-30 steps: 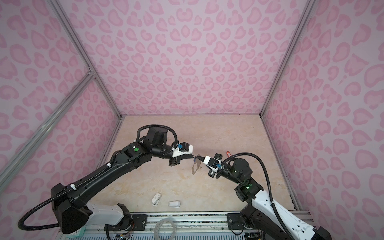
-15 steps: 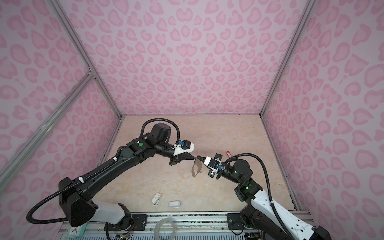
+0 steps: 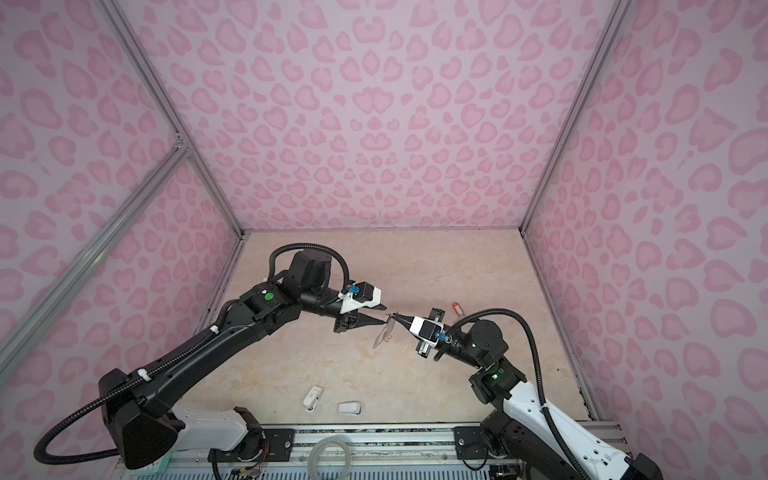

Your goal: Put the keys on the keyring

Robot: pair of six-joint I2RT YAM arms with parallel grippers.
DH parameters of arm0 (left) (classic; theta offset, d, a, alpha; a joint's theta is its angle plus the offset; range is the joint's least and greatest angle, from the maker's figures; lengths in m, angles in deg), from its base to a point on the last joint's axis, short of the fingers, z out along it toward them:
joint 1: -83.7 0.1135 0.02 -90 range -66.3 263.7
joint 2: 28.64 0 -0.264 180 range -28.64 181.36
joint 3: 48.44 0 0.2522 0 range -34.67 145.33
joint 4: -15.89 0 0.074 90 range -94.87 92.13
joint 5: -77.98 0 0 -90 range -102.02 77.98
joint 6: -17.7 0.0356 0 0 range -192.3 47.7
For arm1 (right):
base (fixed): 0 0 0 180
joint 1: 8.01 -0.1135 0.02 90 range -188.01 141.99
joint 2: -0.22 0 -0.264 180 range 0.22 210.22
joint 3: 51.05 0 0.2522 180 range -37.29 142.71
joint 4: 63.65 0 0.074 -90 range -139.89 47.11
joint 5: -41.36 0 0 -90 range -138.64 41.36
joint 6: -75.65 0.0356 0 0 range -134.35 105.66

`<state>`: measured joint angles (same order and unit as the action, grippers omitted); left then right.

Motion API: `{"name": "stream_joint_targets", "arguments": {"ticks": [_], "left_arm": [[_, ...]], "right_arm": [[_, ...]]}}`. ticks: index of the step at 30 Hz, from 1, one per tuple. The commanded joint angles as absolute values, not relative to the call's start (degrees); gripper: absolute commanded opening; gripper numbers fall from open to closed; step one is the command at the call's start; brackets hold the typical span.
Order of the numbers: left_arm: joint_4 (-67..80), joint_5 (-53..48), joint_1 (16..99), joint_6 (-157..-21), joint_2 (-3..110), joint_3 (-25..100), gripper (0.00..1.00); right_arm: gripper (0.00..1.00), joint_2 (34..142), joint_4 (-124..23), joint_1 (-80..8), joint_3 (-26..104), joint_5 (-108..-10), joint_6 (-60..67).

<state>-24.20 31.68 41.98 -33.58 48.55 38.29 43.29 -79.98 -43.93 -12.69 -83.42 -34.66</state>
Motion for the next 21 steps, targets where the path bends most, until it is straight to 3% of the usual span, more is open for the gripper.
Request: {"name": "stream_joint_targets", "arguments": {"ticks": [1,6,15,19,21], "left_arm": [[-21.24,33.12,41.86,-32.68,48.06,38.03,0.33],[-21.17,32.96,41.01,-32.22,48.59,38.63,0.32],[-20.56,32.34,40.24,-31.52,49.06,39.46,0.21],[-20.2,31.13,39.9,-31.41,48.86,39.46,0.06],[-20.24,29.1,39.54,-31.21,48.58,39.46,0.03]], "right_arm": [[0.0,43.2,-80.46,-43.88,-12.85,-83.98,-34.6],[0.0,43.46,-80.41,-43.89,-12.63,-84.4,-34.37],[0.0,44.14,-80.13,-43.81,-12.24,-84.89,-34.31],[0.0,44.52,-80.14,-43.84,-12.24,-84.47,-34.3],[0.0,44.4,-79.88,-43.83,-12.24,-83.14,-34.38]]}}
